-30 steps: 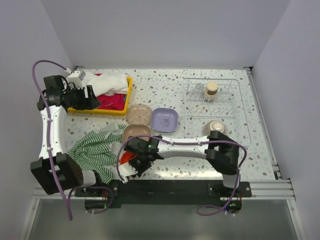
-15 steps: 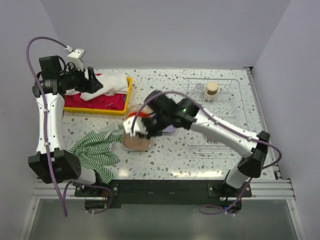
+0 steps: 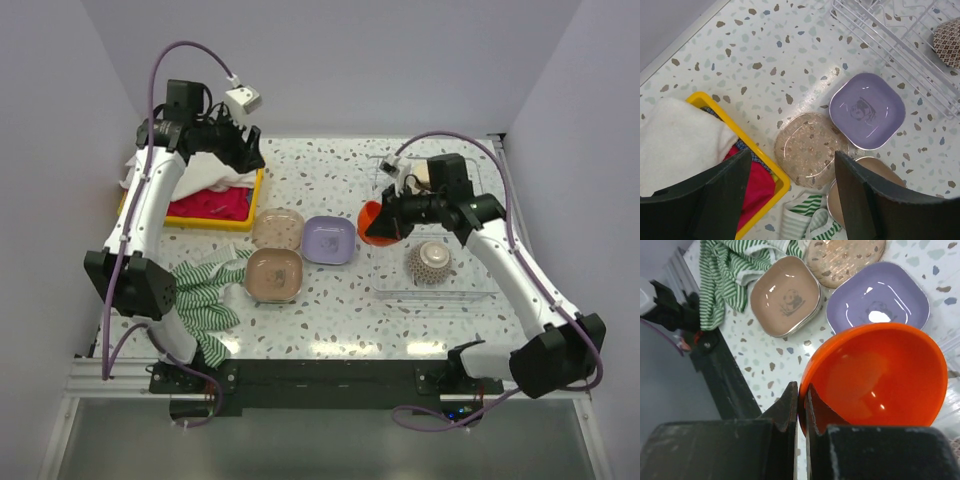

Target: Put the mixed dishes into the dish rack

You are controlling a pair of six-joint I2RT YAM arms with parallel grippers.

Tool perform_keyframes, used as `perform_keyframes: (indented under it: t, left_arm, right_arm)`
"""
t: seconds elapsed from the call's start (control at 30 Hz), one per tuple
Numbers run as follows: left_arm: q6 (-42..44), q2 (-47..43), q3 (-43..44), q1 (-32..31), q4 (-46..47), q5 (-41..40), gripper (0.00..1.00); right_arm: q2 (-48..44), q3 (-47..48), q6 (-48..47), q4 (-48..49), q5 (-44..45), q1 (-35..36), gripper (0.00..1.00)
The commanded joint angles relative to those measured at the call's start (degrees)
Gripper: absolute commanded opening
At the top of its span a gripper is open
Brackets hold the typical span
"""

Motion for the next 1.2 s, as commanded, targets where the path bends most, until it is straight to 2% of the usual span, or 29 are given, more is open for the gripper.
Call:
perform_keyframes:
  t: [0.0,0.3,0.53,1.0,1.17]
  left_arm:
    - [-1.97,1.58,3.69,-4.23,2.46,-2.44,0.72]
    - [1.02,2.73,2.20,-8.37,0.88,-8.15,0.72]
    - [3.74,4.14,1.58,-11.27,-0.27,-13.69,0.72]
    - [5.59,6.95,1.84,-15.32,-0.88,-18.09,0.71]
    - [5.68,8.35,2.55,-16.11,-0.80,-18.27,0.71]
  right_arm:
    - [-3.11,-8.67,19.55,16.73,-9.01,-5.83,0.00]
    - [2.50,-18.79,34.41,32.20,-19.73,-17.61,0.00]
    - [8.22,-22.13,37.50,36.78,-25.28,-18.59,0.00]
    - [19.12,-23.28,35.04,33.62,-27.21,-23.60,0.00]
    - [21.14,-22.23,31.01,27.05,-27.21,-25.53,0.00]
